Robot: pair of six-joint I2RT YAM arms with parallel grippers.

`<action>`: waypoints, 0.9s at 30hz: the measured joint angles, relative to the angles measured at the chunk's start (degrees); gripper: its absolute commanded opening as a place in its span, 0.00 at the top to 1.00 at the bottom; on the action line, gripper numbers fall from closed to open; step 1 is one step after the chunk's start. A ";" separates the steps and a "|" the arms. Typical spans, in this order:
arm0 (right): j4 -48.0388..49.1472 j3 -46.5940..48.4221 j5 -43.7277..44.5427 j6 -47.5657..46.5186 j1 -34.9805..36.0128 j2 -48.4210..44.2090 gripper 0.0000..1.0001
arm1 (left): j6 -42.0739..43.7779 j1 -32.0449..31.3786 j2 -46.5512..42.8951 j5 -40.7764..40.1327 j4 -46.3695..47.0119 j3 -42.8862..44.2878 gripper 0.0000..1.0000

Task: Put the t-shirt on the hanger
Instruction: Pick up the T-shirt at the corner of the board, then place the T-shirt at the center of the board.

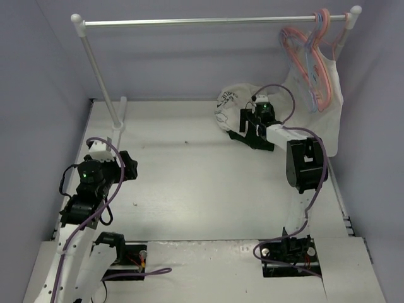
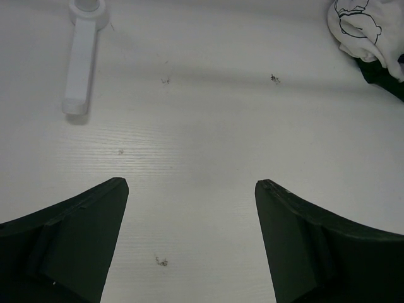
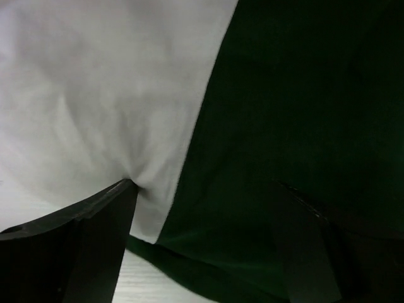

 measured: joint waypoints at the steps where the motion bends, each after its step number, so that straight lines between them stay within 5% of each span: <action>1: 0.07 0.63 -0.83 0.31 -0.57 1.70 0.22 | -0.09 0.00 0.26 0.24 0.00 0.00 0.17; 5: 0.68 2.62 -4.31 0.96 -1.53 6.32 0.58 | -0.42 0.00 1.14 1.03 0.00 0.00 0.17; 6: 0.92 2.93 -4.92 0.85 -1.51 6.86 0.78 | -0.46 0.00 1.22 1.22 0.00 0.00 0.17; 8: 1.46 3.04 -5.44 0.26 -1.25 6.93 1.00 | -0.55 0.00 1.33 1.53 0.00 0.00 0.17; 17: -2.49 1.20 3.37 -7.32 11.89 -10.95 1.00 | -0.59 -0.04 1.51 1.92 0.02 0.00 0.17; 22: -7.76 9.81 5.46 -8.50 22.14 -26.49 1.00 | -0.59 -0.04 1.75 2.40 0.02 0.00 0.17; 27: -8.33 15.28 6.91 -6.51 25.11 -37.77 1.00 | -0.55 -0.04 1.75 3.80 0.09 0.00 0.17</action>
